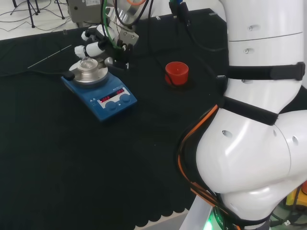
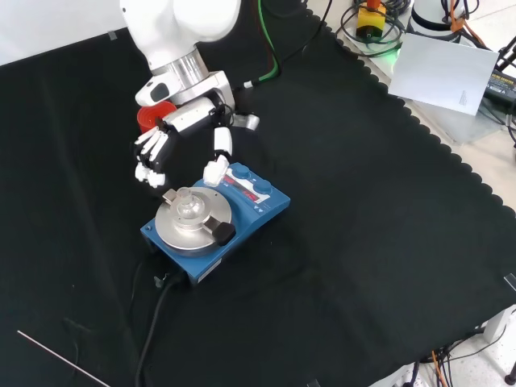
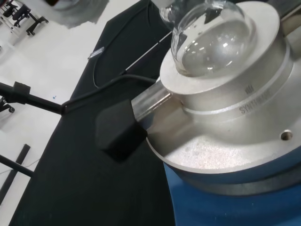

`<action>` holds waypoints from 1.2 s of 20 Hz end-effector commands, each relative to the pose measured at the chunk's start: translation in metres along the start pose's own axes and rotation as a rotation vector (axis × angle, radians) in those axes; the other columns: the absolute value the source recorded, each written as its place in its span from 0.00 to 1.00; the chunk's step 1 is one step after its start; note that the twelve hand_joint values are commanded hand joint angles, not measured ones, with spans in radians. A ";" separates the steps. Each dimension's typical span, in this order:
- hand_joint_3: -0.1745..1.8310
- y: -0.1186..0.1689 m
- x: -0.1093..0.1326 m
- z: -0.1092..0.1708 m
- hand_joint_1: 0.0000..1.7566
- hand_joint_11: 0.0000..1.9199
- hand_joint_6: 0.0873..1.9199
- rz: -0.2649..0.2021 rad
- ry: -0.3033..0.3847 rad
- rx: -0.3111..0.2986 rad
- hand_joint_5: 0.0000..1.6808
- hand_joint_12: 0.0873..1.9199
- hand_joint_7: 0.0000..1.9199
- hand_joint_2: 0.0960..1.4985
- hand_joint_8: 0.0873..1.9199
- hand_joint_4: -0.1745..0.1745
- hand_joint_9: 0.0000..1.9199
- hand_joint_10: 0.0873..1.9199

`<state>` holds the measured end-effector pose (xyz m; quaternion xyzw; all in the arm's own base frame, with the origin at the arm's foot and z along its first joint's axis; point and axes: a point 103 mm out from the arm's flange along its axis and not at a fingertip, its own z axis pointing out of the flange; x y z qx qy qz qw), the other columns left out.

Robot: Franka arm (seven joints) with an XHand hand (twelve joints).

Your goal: Turn on the heater.

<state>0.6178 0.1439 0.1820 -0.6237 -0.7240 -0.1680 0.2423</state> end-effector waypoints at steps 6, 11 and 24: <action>0.31 -0.032 0.000 -0.042 0.41 0.00 0.23 -0.008 -0.054 -0.034 0.28 0.72 0.12 0.38 0.29 0.51 0.19 0.33; 0.39 -0.053 0.001 -0.063 0.53 0.18 0.25 0.005 -0.162 -0.014 0.30 0.70 0.22 0.41 0.30 0.51 0.32 0.30; 0.48 -0.111 -0.007 -0.073 0.73 0.82 0.25 0.020 -0.430 0.122 0.21 0.49 0.68 0.42 0.52 0.31 0.76 0.40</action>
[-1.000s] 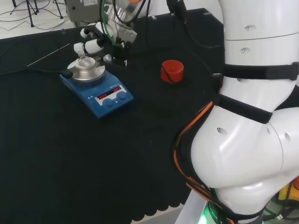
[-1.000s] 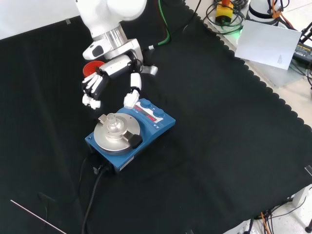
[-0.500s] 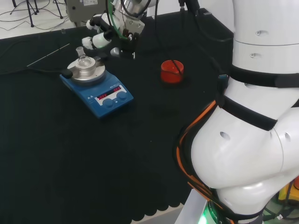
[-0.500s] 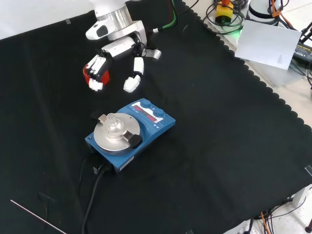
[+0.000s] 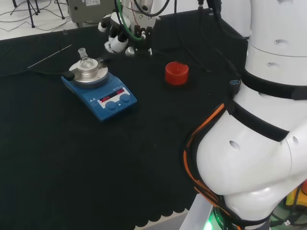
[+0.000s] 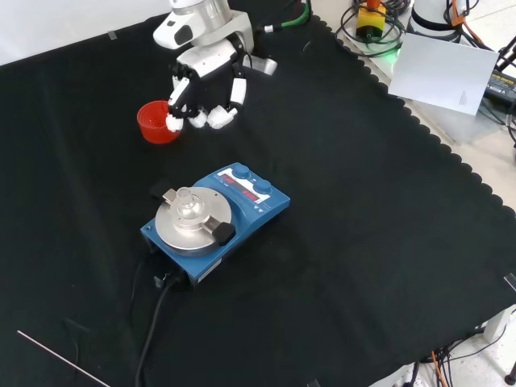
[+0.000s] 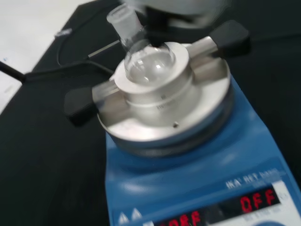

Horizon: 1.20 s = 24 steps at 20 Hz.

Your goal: Turn on the heater.

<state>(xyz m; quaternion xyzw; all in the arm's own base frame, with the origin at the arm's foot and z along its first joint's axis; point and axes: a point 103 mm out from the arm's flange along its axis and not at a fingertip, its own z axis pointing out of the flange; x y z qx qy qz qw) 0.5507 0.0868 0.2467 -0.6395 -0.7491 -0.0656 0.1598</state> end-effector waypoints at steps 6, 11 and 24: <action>0.47 -0.050 0.003 0.009 0.70 0.97 0.22 0.013 -0.266 0.165 0.18 0.74 0.82 0.45 0.64 0.37 0.89 0.56; 0.56 -0.064 0.008 0.019 0.79 0.98 0.13 0.034 -0.305 0.258 0.18 0.93 0.88 0.43 0.80 0.42 0.95 0.74; 0.75 -0.091 0.010 0.026 0.90 1.00 0.02 0.069 -0.363 0.389 0.24 1.00 0.96 0.30 0.93 0.45 1.00 0.91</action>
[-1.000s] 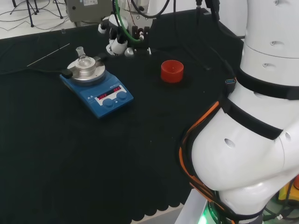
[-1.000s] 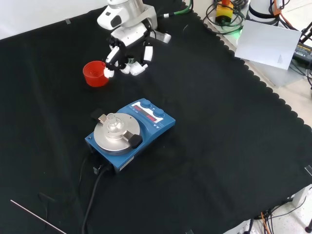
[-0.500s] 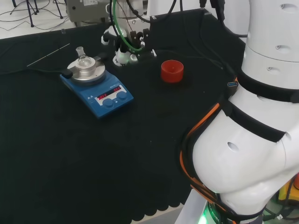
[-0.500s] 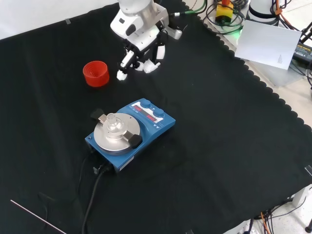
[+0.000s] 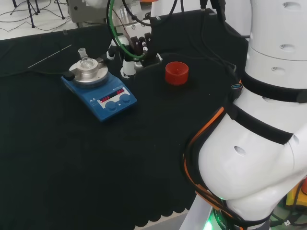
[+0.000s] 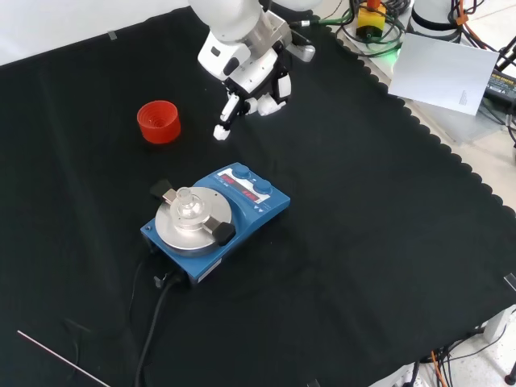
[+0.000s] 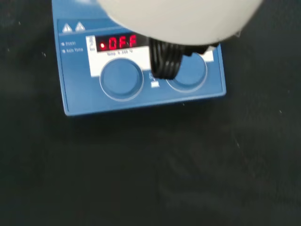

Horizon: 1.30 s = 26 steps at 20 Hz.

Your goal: Turn on the heater.

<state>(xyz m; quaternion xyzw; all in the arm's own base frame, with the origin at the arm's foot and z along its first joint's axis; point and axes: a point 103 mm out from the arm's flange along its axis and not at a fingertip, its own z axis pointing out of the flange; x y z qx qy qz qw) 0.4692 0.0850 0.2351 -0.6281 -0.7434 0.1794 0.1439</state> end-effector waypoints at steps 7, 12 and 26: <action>0.76 -0.020 0.013 0.026 0.90 1.00 0.02 -0.002 -0.067 0.127 0.25 1.00 0.96 0.29 0.93 0.46 1.00 0.92; 0.77 -0.019 0.022 0.034 0.90 1.00 0.02 -0.009 -0.089 0.173 0.25 1.00 0.96 0.29 0.93 0.46 1.00 0.92; 0.78 -0.010 0.035 0.042 0.90 1.00 0.02 -0.012 -0.075 0.301 0.25 1.00 0.97 0.29 0.93 0.48 1.00 0.92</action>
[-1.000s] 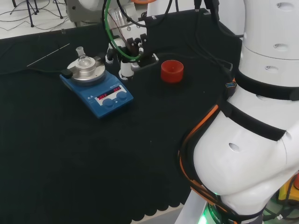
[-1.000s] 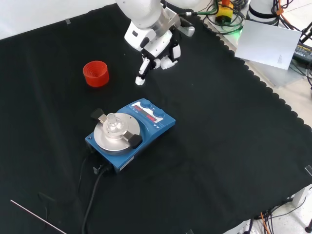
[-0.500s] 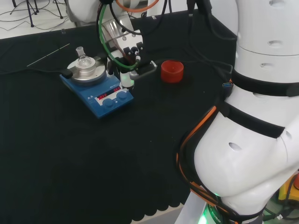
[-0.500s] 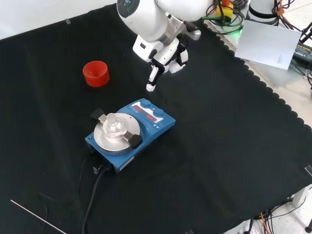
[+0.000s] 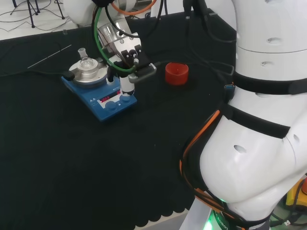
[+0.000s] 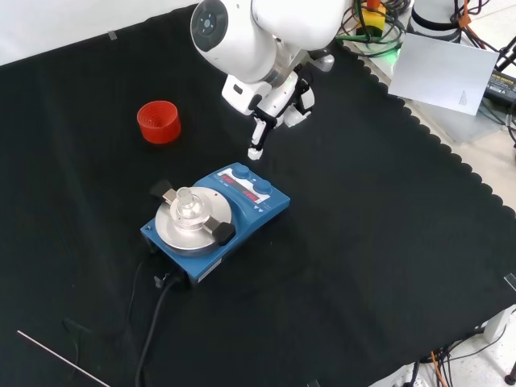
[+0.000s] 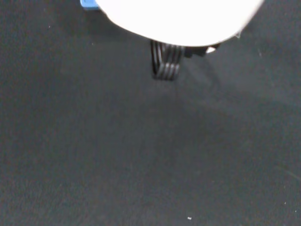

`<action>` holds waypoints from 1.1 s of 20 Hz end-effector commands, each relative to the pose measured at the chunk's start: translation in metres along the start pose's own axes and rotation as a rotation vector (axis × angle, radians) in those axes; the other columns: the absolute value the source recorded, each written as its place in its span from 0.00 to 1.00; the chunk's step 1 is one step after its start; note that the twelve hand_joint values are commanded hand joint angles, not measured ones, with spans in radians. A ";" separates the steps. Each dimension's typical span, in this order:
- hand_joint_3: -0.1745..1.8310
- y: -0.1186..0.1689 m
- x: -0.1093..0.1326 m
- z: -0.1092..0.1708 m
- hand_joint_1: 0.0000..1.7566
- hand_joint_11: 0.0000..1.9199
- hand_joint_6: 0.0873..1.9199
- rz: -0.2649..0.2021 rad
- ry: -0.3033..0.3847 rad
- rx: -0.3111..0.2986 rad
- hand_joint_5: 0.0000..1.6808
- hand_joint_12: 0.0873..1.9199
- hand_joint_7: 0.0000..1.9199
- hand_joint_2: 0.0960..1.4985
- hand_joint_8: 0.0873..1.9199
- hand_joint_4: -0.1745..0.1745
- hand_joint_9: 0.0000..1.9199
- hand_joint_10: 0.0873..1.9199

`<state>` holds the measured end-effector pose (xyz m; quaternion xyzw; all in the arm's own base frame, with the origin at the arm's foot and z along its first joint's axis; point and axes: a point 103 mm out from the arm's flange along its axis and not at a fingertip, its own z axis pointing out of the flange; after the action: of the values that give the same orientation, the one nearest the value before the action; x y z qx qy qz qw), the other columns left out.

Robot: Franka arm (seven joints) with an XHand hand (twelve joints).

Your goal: Turn on the heater.

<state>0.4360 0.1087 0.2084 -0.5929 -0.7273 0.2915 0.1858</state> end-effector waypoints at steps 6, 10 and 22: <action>0.78 0.006 0.012 0.008 0.90 1.00 0.01 0.003 0.021 0.065 0.25 1.00 0.96 0.29 0.93 0.48 1.00 0.92; 0.78 0.007 0.017 0.010 0.90 1.00 0.01 -0.001 0.012 0.084 0.25 1.00 0.96 0.29 0.93 0.48 1.00 0.92; 0.78 0.018 0.029 0.018 0.90 1.00 0.01 -0.089 -0.041 0.144 0.25 1.00 0.96 0.29 0.93 0.48 1.00 0.92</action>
<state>0.4317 0.1315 0.1881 -0.5560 -0.7276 0.3346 0.2224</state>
